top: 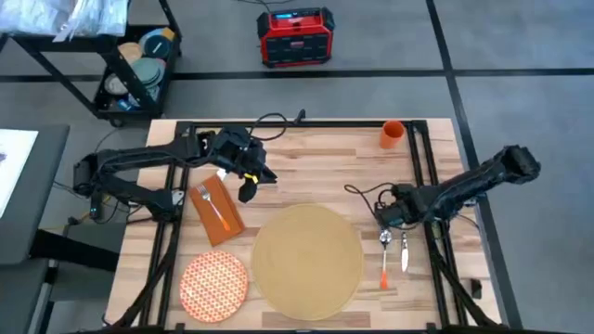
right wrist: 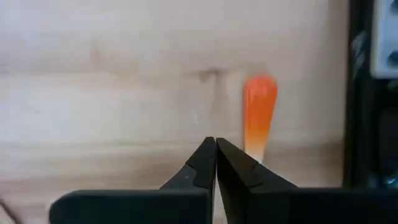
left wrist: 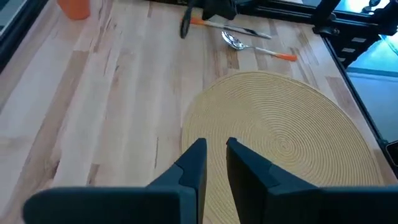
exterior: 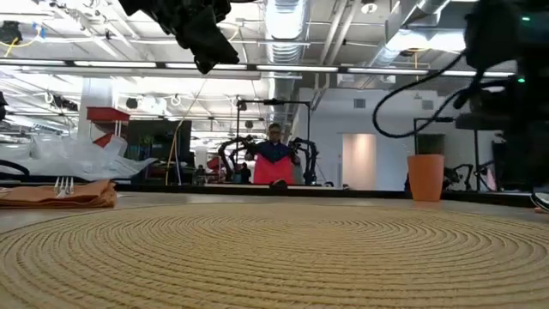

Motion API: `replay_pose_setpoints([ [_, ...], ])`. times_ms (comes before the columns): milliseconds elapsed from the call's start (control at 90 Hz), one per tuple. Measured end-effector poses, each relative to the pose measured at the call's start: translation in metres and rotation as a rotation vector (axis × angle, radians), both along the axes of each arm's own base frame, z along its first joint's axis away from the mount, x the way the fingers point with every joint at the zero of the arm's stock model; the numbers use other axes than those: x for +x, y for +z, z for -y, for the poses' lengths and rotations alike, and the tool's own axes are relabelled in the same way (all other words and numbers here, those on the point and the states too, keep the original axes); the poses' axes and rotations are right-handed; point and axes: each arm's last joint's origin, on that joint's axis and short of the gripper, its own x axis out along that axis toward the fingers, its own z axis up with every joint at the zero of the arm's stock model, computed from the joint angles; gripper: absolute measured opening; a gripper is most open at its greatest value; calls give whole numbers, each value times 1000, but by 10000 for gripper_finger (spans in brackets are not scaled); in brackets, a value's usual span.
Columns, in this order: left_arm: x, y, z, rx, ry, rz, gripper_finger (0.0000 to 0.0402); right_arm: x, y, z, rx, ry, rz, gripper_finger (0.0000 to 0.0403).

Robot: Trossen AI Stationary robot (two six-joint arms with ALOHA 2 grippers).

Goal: Set table place
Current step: Put the table knife on the placemat

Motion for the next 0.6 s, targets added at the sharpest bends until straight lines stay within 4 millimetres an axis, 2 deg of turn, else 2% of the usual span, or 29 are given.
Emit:
replay_pose_setpoints([
  [178,-1,-1,-3,28,41,-15,42,-1,0,-5,122,17,-43,0],
  [300,-2,-2,-8,43,80,-23,42,2,-6,-5,132,1,-91,0],
  [600,-4,-2,-15,64,89,-23,42,12,-42,-6,256,44,-389,0],
])
